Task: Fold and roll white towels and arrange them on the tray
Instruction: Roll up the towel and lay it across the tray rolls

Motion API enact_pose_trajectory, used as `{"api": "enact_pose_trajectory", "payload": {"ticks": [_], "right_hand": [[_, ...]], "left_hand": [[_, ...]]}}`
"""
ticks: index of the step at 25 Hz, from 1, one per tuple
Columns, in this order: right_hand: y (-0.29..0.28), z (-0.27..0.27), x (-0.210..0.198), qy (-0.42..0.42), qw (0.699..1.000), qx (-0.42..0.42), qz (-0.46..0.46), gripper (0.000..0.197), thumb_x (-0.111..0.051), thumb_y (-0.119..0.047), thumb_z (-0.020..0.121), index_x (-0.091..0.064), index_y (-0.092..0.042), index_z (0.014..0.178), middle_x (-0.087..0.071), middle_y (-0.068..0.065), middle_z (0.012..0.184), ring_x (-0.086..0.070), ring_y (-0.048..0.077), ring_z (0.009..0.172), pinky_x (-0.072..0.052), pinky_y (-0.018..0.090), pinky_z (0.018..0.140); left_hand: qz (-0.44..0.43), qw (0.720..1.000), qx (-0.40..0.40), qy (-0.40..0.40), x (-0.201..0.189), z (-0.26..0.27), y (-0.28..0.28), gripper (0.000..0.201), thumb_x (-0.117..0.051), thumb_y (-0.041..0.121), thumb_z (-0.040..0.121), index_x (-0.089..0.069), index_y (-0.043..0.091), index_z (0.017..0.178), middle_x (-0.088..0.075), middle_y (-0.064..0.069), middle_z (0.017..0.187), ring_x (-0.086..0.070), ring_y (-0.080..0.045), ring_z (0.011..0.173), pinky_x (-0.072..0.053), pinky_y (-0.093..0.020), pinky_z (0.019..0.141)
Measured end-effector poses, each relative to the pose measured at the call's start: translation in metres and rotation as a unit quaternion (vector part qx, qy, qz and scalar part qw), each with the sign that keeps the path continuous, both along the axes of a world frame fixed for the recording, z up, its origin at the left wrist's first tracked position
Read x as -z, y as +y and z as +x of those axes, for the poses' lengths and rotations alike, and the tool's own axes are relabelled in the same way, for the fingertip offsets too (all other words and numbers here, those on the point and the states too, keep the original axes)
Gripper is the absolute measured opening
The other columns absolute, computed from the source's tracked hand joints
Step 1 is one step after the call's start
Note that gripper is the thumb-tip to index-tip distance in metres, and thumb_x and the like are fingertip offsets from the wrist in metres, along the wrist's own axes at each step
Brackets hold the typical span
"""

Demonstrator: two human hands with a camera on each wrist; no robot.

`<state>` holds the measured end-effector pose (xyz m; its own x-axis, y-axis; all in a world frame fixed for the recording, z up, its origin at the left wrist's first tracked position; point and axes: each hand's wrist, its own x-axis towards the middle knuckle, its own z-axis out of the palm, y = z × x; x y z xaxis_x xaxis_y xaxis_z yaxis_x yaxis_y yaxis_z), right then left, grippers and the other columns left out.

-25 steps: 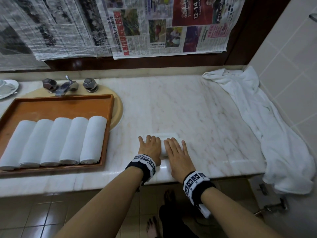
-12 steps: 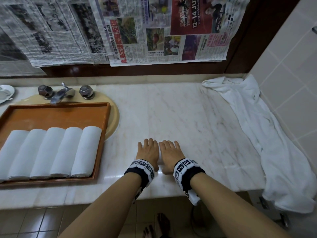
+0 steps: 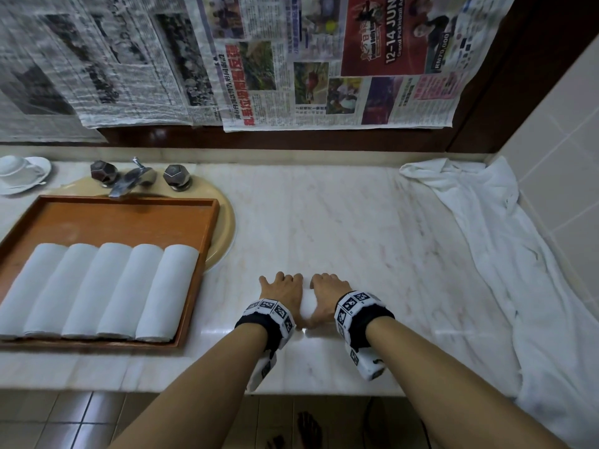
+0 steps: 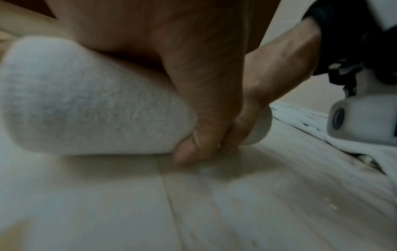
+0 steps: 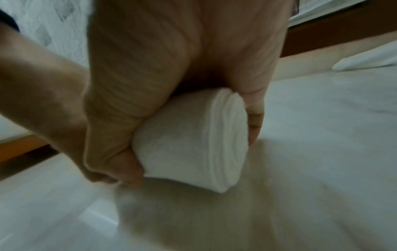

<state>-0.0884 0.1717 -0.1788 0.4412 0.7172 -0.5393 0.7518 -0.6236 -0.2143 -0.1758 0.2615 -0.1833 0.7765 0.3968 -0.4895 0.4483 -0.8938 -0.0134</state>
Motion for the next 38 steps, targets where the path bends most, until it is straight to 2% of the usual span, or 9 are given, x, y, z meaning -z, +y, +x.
{"api": "enact_pose_trajectory", "payload": {"ticks": [8,12,14,17,20,25,27,30,38], "right_hand": [[-0.005,-0.016,-0.017,-0.003,0.999,0.027,0.039,0.068,-0.082,-0.054,0.055,-0.055,-0.019,0.107,-0.052,0.002,0.106,-0.057,0.023,0.089,-0.048,0.033,0.078],[0.026,-0.034,-0.052,-0.007,0.991,0.063,0.121,0.065,-0.081,-0.051,0.054,-0.054,-0.019,0.104,-0.047,-0.002,0.106,-0.055,0.021,0.083,-0.048,0.033,0.070],[0.053,-0.045,-0.071,-0.022,0.984,0.065,0.162,0.060,-0.080,-0.049,0.057,-0.054,-0.020,0.103,-0.054,-0.003,0.103,-0.056,0.020,0.084,-0.048,0.031,0.069],[0.105,-0.068,-0.091,-0.018,0.966,0.067,0.248,0.067,-0.079,-0.048,0.057,-0.053,-0.022,0.113,-0.053,-0.004,0.110,-0.054,0.019,0.096,-0.049,0.032,0.076],[0.154,-0.102,-0.081,0.050,0.909,0.140,0.389,0.082,-0.079,-0.036,0.065,-0.040,-0.019,0.135,-0.034,0.000,0.127,-0.043,0.020,0.113,-0.044,0.030,0.094],[0.202,-0.157,-0.016,0.194,0.895,0.265,0.303,0.096,-0.063,-0.057,0.076,-0.018,-0.015,0.149,-0.020,0.010,0.154,-0.027,0.028,0.140,-0.029,0.043,0.113],[0.206,-0.176,0.002,0.243,0.875,0.299,0.293,0.100,-0.060,-0.063,0.078,-0.013,-0.017,0.153,-0.015,0.004,0.158,-0.020,0.024,0.144,-0.023,0.043,0.117],[0.213,-0.195,0.020,0.265,0.851,0.334,0.306,0.108,-0.058,-0.073,0.067,-0.012,-0.025,0.153,-0.022,-0.002,0.157,-0.028,0.020,0.141,-0.028,0.044,0.115],[0.209,-0.200,0.026,0.267,0.845,0.339,0.316,0.098,-0.057,-0.072,0.069,-0.014,-0.038,0.150,-0.039,-0.004,0.146,-0.042,0.019,0.130,-0.038,0.044,0.108]], "left_hand": [[0.012,0.998,0.047,-0.038,-0.019,-0.011,0.010,0.059,-0.072,0.057,0.063,-0.053,0.030,0.112,-0.055,0.005,0.108,-0.050,-0.018,0.109,-0.029,-0.051,0.097],[0.042,0.993,0.076,-0.075,-0.062,-0.024,0.053,0.056,-0.073,0.049,0.067,-0.055,0.027,0.115,-0.046,0.006,0.132,-0.053,-0.017,0.115,-0.025,-0.055,0.105],[0.053,0.990,0.083,-0.102,-0.087,-0.038,0.082,0.046,-0.071,0.044,0.070,-0.054,0.026,0.110,-0.056,0.006,0.122,-0.058,-0.018,0.107,-0.031,-0.048,0.101],[0.085,0.988,0.054,-0.119,-0.118,-0.068,0.137,0.040,-0.066,0.049,0.069,-0.053,0.029,0.101,-0.061,0.009,0.097,-0.058,-0.018,0.093,-0.033,-0.043,0.090],[0.088,0.990,-0.037,-0.107,-0.132,-0.106,0.210,0.040,-0.064,0.044,0.073,-0.054,0.027,0.108,-0.063,0.006,0.099,-0.059,-0.020,0.097,-0.034,-0.042,0.096],[0.088,0.991,-0.076,-0.059,-0.120,-0.146,0.314,0.041,-0.064,0.032,0.077,-0.053,0.026,0.116,-0.063,0.004,0.112,-0.058,-0.021,0.107,-0.033,-0.042,0.099],[0.080,0.994,-0.065,-0.042,-0.106,-0.144,0.331,0.045,-0.065,0.033,0.078,-0.052,0.024,0.120,-0.063,0.002,0.114,-0.058,-0.023,0.108,-0.033,-0.042,0.099],[0.046,0.996,-0.049,-0.053,-0.084,-0.133,0.344,0.037,-0.064,0.030,0.079,-0.055,0.020,0.113,-0.064,-0.002,0.108,-0.060,-0.026,0.105,-0.038,-0.039,0.092],[-0.062,0.996,-0.062,-0.022,-0.049,-0.098,0.325,0.035,-0.060,0.026,0.085,-0.056,0.018,0.119,-0.061,-0.006,0.116,-0.055,-0.029,0.116,-0.027,-0.048,0.108]]}}
